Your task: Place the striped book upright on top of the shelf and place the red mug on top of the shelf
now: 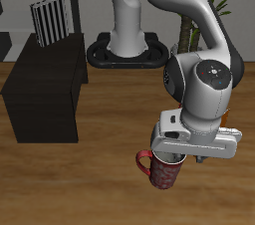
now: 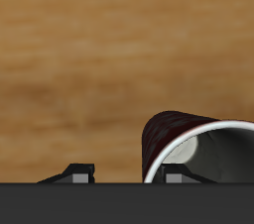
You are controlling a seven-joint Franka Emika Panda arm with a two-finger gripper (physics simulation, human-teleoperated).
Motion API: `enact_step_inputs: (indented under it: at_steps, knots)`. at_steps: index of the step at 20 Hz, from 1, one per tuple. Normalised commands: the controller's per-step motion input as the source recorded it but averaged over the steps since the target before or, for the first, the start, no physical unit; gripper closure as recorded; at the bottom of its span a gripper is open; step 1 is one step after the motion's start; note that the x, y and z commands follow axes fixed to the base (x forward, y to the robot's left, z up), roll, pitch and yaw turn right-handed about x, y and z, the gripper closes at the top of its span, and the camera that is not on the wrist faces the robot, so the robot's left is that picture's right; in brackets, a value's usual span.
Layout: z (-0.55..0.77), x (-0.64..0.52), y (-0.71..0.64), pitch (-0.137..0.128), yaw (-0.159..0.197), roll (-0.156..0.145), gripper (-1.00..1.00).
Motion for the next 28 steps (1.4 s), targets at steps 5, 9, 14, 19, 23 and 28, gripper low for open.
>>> enact_step_inputs:
  at_steps: [5,9,14,19,23,28]
  knots:
    - [-0.1,0.01,-0.09,0.038,-0.033,0.001,1.0]
    - [0.12,-0.03,-0.09,-0.003,-0.006,0.001,1.0]
    - [0.4,-0.11,-0.26,-0.042,0.017,-0.031,1.0]
    - [0.67,-0.27,-0.26,-0.066,0.015,-0.009,1.0]
    - [0.98,-0.34,-0.31,-0.093,0.002,-0.009,1.0]
    - [0.9,-0.3,-0.38,-0.084,0.02,-0.03,1.0]
